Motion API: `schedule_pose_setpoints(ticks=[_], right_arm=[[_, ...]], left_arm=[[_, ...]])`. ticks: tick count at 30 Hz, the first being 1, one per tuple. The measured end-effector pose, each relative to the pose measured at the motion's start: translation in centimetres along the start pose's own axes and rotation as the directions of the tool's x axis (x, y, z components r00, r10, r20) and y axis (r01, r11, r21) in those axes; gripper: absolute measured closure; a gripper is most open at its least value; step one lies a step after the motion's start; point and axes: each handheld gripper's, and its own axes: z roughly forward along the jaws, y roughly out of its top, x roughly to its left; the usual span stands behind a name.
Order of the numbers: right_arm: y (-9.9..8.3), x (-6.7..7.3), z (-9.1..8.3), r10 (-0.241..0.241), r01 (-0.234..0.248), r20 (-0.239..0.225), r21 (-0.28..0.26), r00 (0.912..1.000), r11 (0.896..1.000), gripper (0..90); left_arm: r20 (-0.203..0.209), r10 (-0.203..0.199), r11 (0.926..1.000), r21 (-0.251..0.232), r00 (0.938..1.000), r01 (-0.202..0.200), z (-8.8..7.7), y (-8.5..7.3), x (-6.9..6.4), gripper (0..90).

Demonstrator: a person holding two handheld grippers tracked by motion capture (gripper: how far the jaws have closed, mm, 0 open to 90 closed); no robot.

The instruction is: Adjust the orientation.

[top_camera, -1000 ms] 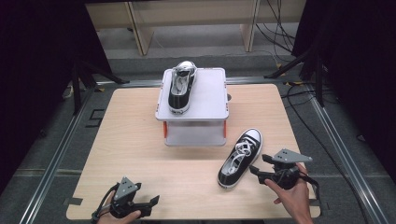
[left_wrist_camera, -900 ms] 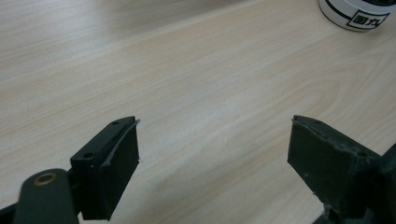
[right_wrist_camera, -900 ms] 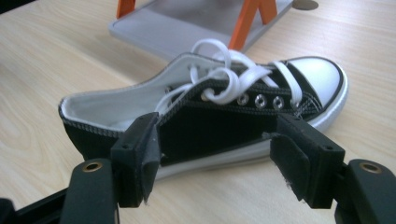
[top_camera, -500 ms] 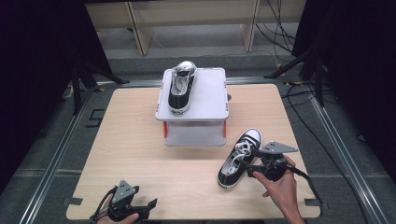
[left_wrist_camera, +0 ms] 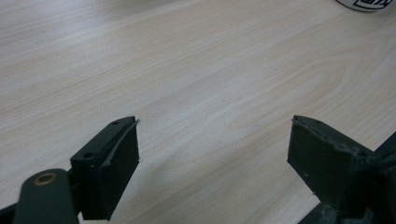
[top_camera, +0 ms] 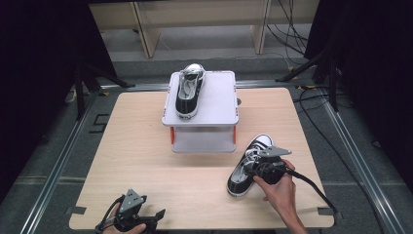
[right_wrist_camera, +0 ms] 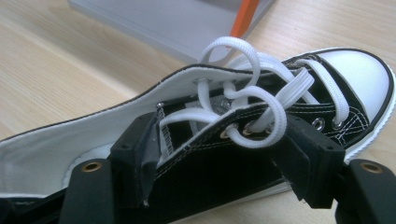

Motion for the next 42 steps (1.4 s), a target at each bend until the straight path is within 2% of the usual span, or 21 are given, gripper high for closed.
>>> schedule_pose_setpoints(ticks=[3,4,5,6,14,21,22,26,27,28,30,31,32,33,34,36,38,39,40,41,42], right_arm=[[0.0,0.1,0.0,0.007,-0.007,0.002,0.007,1.0000,1.000,42.7],[-0.1,-0.2,0.0,-0.064,0.064,0.013,-0.003,0.9978,0.998,46.6],[-0.2,0.0,0.0,-0.034,0.034,-0.007,0.006,0.9994,0.999,48.2],[-0.2,0.0,-0.1,-0.045,0.045,-0.011,0.011,0.9989,0.999,51.4],[-0.2,-0.8,-1.1,-0.085,0.085,-0.006,0.046,0.9964,0.995,71.0],[-0.5,-2.0,-2.1,-0.109,0.109,0.002,0.040,0.9941,0.993,78.6],[-0.5,-2.2,-2.5,-0.083,0.083,-0.002,0.057,0.9966,0.995,80.6],[-0.6,-2.5,-2.9,-0.091,0.091,0.004,0.060,0.9958,0.994,82.6],[-0.5,-2.8,-2.9,-0.121,0.121,-0.001,0.040,0.9926,0.992,84.7],[-0.5,-3.2,-3.1,-0.151,0.151,0.006,0.032,0.9885,0.988,84.7],[-0.6,-3.1,-3.2,-0.131,0.131,0.005,0.033,0.9914,0.991,84.7],[-0.6,-2.8,-3.2,-0.103,0.103,-0.004,0.054,0.9947,0.993,84.4],[-0.6,-3.0,-3.1,-0.127,0.127,0.002,0.047,0.9919,0.991,83.6],[-0.6,-3.0,-3.1,-0.127,0.127,0.002,0.047,0.9919,0.991,83.6],[-0.6,-3.0,-3.1,-0.071,0.072,-0.016,0.052,0.9973,0.996,77.9],[-0.5,-3.2,-3.1,-0.060,0.061,-0.029,0.057,0.9978,0.996,75.7],[-0.7,-3.6,-2.7,-0.084,0.084,-0.006,0.045,0.9965,0.995,67.2],[-0.8,-3.4,-2.6,-0.033,0.035,-0.018,0.066,0.9993,0.997,66.2],[-0.9,-3.6,-2.3,-0.046,0.047,-0.022,0.055,0.9987,0.997,65.6],[-0.9,-3.2,-2.2,0.015,-0.014,-0.012,0.087,0.9998,0.996,64.3],[-0.8,-3.5,-1.9,-0.022,0.022,-0.014,0.066,0.9997,0.998,64.4]], left_arm=[[-0.004,0.002,1.0000,-0.002,1.0000,-0.002,0.0,0.0,0.1,15.8],[-0.013,0.004,1.0000,0.003,0.9999,-0.004,-0.1,0.0,0.2,15.8],[-0.013,0.013,0.9999,0.005,0.9998,-0.013,-0.2,0.0,0.3,15.8],[-0.009,-0.006,1.0000,-0.007,0.9999,0.006,-0.1,-0.1,0.2,15.8],[-0.008,0.002,1.0000,-0.005,1.0000,-0.002,-0.1,-0.1,0.2,15.8],[-0.011,0.006,1.0000,-0.003,0.9999,-0.006,-0.1,-0.1,0.1,15.8],[-0.011,0.012,0.9999,0.000,0.9999,-0.012,-0.1,-0.1,0.2,15.8],[-0.008,0.000,1.0000,-0.007,1.0000,0.000,-0.1,-0.1,0.2,15.8],[-0.003,0.006,1.0000,-0.004,1.0000,-0.006,-0.2,-0.1,0.2,15.8],[-0.006,0.001,1.0000,-0.010,1.0000,-0.001,-0.1,-0.1,0.1,15.8],[-0.007,0.019,0.9998,0.002,0.9998,-0.019,0.0,-0.1,0.2,15.9],[-0.003,0.001,1.0000,0.002,1.0000,-0.001,0.0,-0.1,0.0,15.8],[-0.007,0.032,0.9994,0.009,0.9995,-0.032,0.0,-0.1,0.2,15.8],[-0.007,0.032,0.9994,0.009,0.9995,-0.032,0.0,-0.1,0.2,15.9],[-0.009,0.029,0.9995,0.013,0.9996,-0.028,0.0,-0.1,0.2,15.8],[-0.009,0.023,0.9996,0.017,0.9997,-0.023,0.0,-0.1,0.1,15.8],[-0.007,0.032,0.9993,0.018,0.9995,-0.032,0.0,-0.1,0.1,15.8],[-0.007,0.019,0.9996,0.021,0.9998,-0.019,0.1,-0.1,0.1,15.8],[-0.006,0.026,0.9995,0.018,0.9996,-0.026,0.1,-0.1,0.1,15.8],[-0.001,0.026,0.9995,0.017,0.9997,-0.025,0.1,-0.1,0.1,15.8],[-0.003,0.023,0.9995,0.022,0.9997,-0.023,0.1,-0.1,0.1,15.8]])
